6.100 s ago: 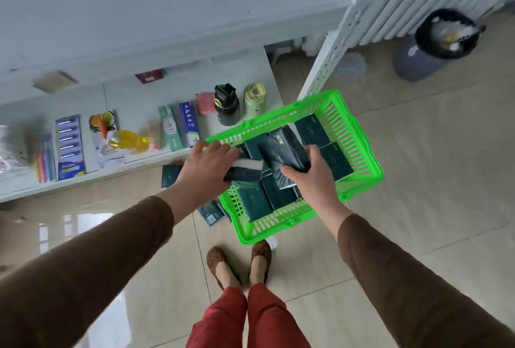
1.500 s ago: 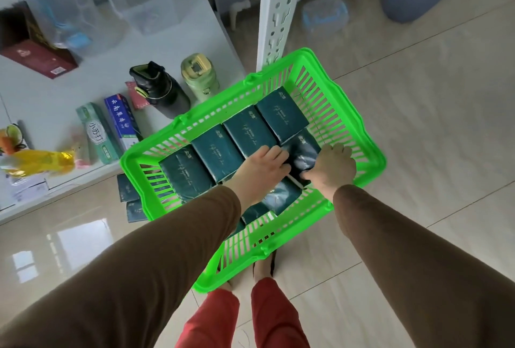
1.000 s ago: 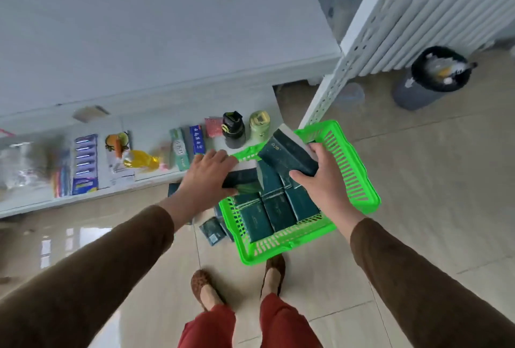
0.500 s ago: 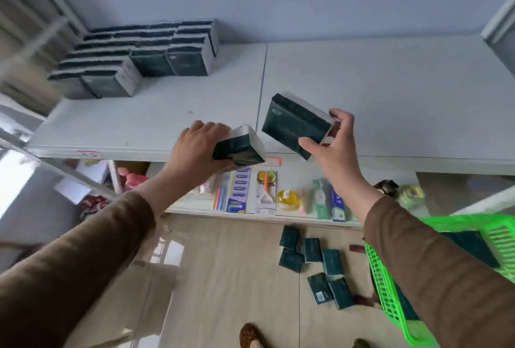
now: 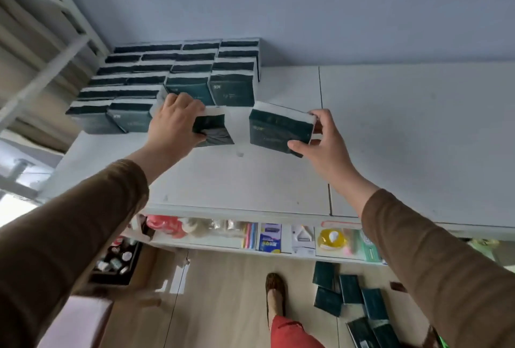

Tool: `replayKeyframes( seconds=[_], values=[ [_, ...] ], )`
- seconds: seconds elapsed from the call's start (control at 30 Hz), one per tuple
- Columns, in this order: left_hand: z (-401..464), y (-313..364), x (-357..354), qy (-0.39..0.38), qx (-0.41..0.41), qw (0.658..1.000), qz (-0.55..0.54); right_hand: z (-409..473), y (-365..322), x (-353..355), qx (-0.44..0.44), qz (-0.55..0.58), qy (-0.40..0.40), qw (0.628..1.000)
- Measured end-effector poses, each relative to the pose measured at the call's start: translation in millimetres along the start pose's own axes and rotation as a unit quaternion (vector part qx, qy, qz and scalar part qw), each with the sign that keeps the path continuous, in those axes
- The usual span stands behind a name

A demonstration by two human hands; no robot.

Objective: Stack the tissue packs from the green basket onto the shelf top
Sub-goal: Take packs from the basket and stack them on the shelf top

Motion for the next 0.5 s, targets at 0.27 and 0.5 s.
replayKeyframes(
  seconds=[0.27,0.5],
  values=[
    [92,-59,-25,-0.023,0.001,0.999,0.039,103,-5,-77,0.001,-0.015,-0.020,1.000],
    [117,-90,-38,-0.068,-0.022,0.993,0.091,136,-12,-131,0.006,-0.105,0.008,0.994]
  ],
)
Point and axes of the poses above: each hand's wrist, its own z-axis towards the middle knuckle, its own x-axis out of the back of the hand, y = z × x, the point moved 1 cm from there along z, towards the middle knuckle, and after that the axes turned 6 degrees about -z, right-handed, at the moved point
